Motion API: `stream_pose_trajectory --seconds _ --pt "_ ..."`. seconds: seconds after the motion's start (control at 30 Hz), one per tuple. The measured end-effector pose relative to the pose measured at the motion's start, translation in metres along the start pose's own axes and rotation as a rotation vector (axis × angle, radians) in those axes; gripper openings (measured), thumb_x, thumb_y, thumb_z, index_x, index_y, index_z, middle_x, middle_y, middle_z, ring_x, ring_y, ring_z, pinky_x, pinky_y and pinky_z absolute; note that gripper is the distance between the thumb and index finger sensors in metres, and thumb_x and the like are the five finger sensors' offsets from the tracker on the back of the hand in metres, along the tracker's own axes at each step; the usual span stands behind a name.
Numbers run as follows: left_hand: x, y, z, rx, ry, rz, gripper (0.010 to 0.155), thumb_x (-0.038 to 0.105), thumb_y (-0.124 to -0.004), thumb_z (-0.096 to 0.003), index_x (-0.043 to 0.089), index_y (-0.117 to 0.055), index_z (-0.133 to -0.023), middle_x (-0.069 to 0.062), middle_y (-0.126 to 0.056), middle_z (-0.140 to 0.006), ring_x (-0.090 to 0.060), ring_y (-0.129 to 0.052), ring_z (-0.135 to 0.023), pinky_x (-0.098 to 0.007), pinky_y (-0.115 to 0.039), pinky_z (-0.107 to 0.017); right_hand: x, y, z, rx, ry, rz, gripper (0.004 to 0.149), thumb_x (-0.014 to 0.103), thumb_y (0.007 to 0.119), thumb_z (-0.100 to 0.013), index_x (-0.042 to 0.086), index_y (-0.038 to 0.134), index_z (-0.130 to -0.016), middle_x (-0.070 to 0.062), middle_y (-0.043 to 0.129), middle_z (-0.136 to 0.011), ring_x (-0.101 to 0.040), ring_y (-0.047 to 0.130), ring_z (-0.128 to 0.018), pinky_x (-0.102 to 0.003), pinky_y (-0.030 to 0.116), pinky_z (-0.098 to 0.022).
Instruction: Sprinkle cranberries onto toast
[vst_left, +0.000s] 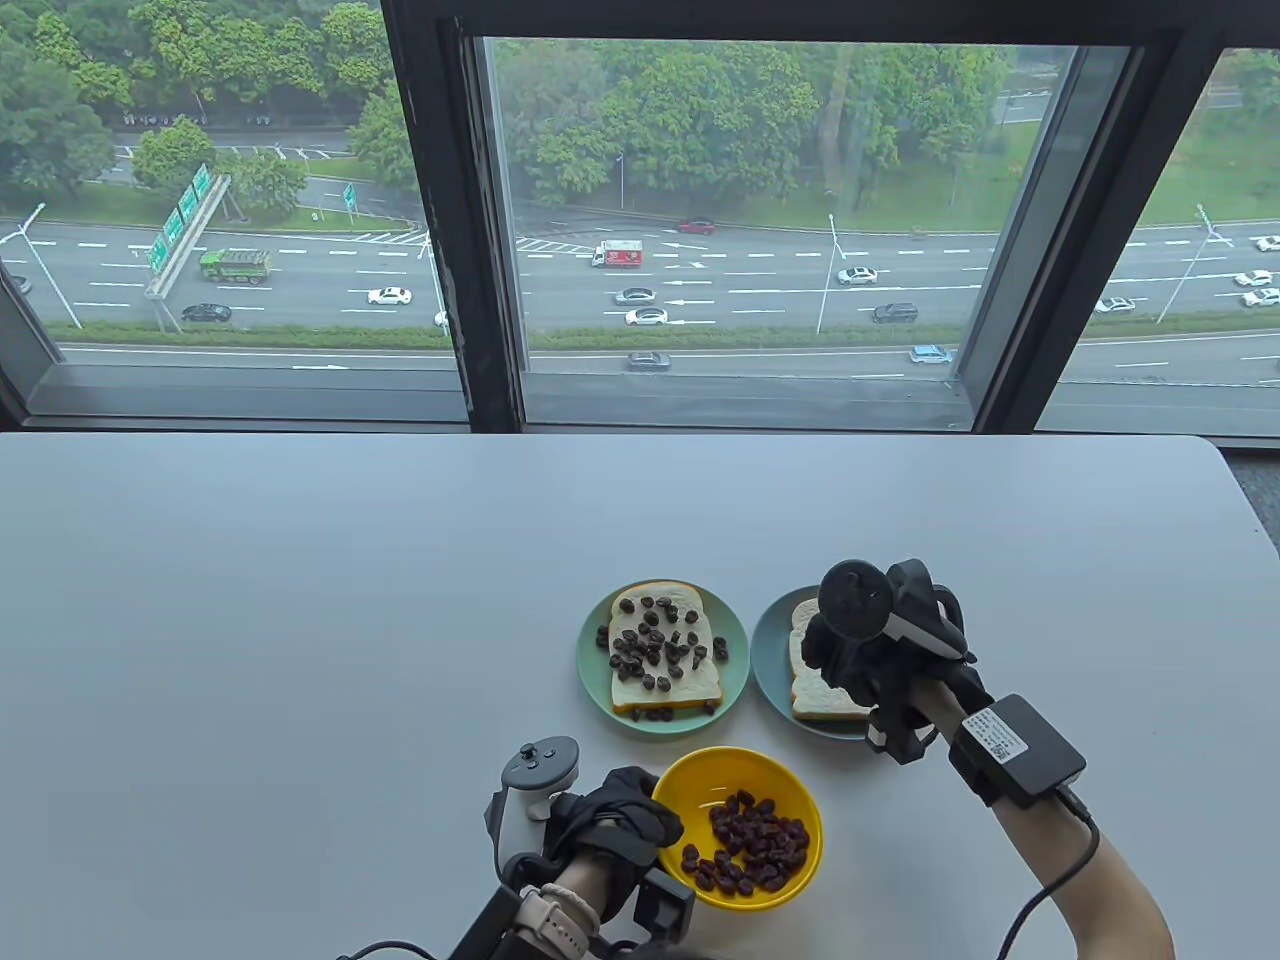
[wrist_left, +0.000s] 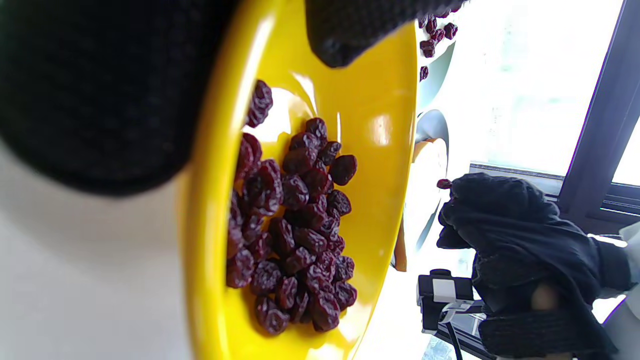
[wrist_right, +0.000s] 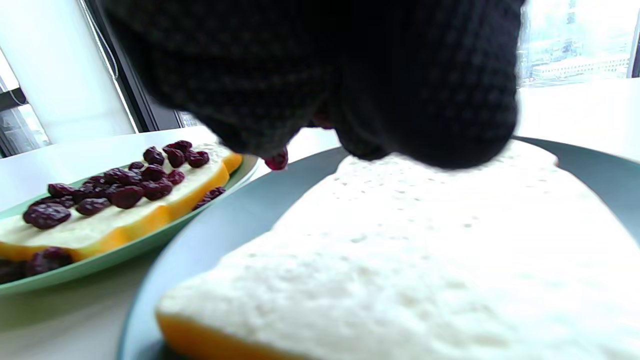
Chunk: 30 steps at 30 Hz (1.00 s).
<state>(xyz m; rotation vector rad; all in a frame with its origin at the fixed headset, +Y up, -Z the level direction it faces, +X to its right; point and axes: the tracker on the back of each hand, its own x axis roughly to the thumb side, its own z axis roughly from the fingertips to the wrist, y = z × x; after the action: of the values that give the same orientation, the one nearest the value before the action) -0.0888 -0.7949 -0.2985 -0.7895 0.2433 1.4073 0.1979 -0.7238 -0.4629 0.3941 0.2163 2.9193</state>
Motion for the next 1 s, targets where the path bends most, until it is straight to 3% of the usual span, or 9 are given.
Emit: stream_pose_trajectory --seconds 0.13,0.23,0.37,0.57,0.7,0.8,1.0 --pt "0.0 0.002 0.0 0.006 0.004 0.007 0.058 0.016 -0.076 -0.0404 0.011 -0.049 -0.092 -0.023 -0.066 -0.062 -0.042 -0.079 -0.033 -0.038 -0.097 -0.008 -0.013 0.014 -0.007 0.057 0.041 0.006 0.029 0.025 0.09 -0.025 0.036 0.085 -0.051 0.007 0.086 -0.067 -0.018 0.097 -0.043 -0.017 0.098 -0.022" --pt "-0.002 0.002 -0.001 0.01 0.013 -0.001 0.058 0.016 -0.076 -0.0406 0.01 -0.049 -0.092 -0.023 -0.066 -0.062 -0.042 -0.078 -0.034 -0.038 -0.097 -0.009 -0.016 0.015 -0.003 -0.008 0.066 0.065 0.033 0.024 0.086 -0.028 0.035 0.083 -0.06 0.003 0.084 -0.071 -0.018 0.097 -0.044 -0.018 0.097 -0.022" --pt "-0.001 0.001 -0.001 0.009 0.015 -0.011 0.058 0.016 -0.076 -0.0406 0.011 -0.049 -0.092 -0.023 -0.066 -0.062 -0.042 -0.078 -0.034 -0.038 -0.097 -0.009 -0.016 0.01 0.005 0.048 0.039 0.115 0.044 0.031 0.081 -0.032 0.035 0.077 -0.075 -0.004 0.081 -0.08 -0.019 0.098 -0.053 -0.021 0.096 -0.027" --pt "0.002 -0.002 0.001 0.005 -0.002 -0.024 0.058 0.016 -0.076 -0.0407 0.011 -0.049 -0.092 -0.023 -0.066 -0.062 -0.042 -0.078 -0.034 -0.038 -0.097 -0.009 -0.007 -0.007 0.028 0.023 0.004 0.116 0.048 0.035 0.078 -0.034 0.036 0.073 -0.082 -0.012 0.078 -0.085 -0.026 0.097 -0.058 -0.023 0.096 -0.028" --pt "0.004 -0.003 0.004 0.005 -0.017 -0.032 0.058 0.016 -0.076 -0.0407 0.01 -0.049 -0.092 -0.023 -0.066 -0.062 -0.042 -0.078 -0.034 -0.038 -0.097 -0.009 0.014 -0.022 0.053 -0.006 -0.08 0.081 0.05 0.037 0.078 -0.034 0.036 0.07 -0.084 -0.014 0.075 -0.087 -0.029 0.095 -0.062 -0.024 0.096 -0.032" --pt "0.007 -0.004 0.006 0.006 -0.035 -0.032 0.058 0.016 -0.076 -0.0407 0.011 -0.049 -0.092 -0.023 -0.066 -0.062 -0.042 -0.078 -0.034 -0.038 -0.097 -0.009 0.043 -0.03 0.078 -0.002 -0.222 -0.01 0.053 0.038 0.078 -0.034 0.035 0.067 -0.086 -0.014 0.071 -0.089 -0.029 0.092 -0.066 -0.026 0.095 -0.035" --pt "0.011 -0.007 0.013 0.01 -0.073 -0.01 0.058 0.016 -0.076 -0.0406 0.011 -0.049 -0.092 -0.023 -0.066 -0.062 -0.042 -0.078 -0.034 -0.038 -0.097 -0.009 0.11 -0.026 0.124 0.179 -0.492 -0.08 0.064 0.039 0.079 -0.034 0.033 0.056 -0.093 -0.015 0.063 -0.094 -0.033 0.085 -0.073 -0.027 0.092 -0.042"
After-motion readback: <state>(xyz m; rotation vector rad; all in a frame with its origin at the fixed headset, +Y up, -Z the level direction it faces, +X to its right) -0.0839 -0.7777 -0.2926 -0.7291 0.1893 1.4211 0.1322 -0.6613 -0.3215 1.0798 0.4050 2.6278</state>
